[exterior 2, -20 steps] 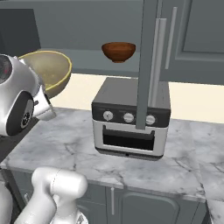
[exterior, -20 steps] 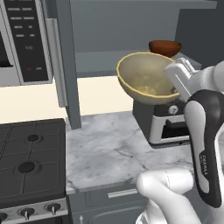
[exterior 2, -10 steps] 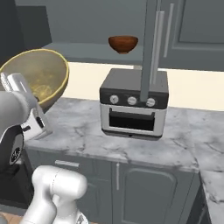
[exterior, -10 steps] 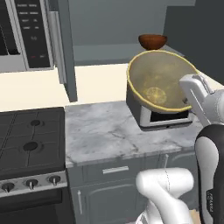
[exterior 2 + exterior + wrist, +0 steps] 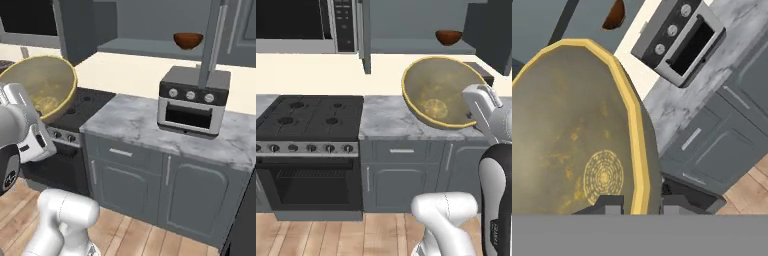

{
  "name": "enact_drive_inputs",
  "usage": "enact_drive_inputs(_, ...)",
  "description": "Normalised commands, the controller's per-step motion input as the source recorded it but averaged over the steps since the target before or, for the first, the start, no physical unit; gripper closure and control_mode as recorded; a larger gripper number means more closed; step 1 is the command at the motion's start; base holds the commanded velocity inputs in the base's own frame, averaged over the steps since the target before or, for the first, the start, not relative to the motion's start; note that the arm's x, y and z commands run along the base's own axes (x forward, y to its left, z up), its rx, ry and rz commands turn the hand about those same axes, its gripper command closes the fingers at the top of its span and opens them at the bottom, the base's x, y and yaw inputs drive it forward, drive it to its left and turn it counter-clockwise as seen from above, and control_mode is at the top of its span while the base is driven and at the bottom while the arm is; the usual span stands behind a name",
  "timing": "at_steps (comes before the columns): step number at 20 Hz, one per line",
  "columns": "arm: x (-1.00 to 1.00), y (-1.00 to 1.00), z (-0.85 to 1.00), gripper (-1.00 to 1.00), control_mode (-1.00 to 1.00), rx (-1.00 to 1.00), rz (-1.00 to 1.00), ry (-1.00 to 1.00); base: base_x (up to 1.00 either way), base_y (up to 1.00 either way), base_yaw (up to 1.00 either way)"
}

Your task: Take the smaller bowl and place it next to the appetizer plate on the dining counter , and place the larger bowl next to the plate with cooked food.

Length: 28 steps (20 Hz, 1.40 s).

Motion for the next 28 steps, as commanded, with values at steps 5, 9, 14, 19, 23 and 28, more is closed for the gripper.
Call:
enact_drive_inputs(5,0.00,0.00,0.00,1.00,1.00,0.00,0.00,0.00,-0.21,0.00,0.93)
enact_drive_inputs(9,0.00,0.00,0.00,1.00,1.00,0.00,0.00,0.00,-0.11,0.00,1.00)
enact_drive_inputs(14,0.00,0.00,0.00,1.00,1.00,0.00,0.00,0.00,-0.01,0.00,1.00)
enact_drive_inputs(19,0.00,0.00,0.00,1.00,1.00,0.00,0.00,0.00,0.27,0.00,0.94)
enact_drive_inputs(23,0.00,0.00,0.00,1.00,1.00,0.00,0.00,0.00,0.61,0.00,0.85)
enact_drive_inputs(28,0.00,0.00,0.00,1.00,1.00,0.00,0.00,0.00,0.74,0.64,0.60)
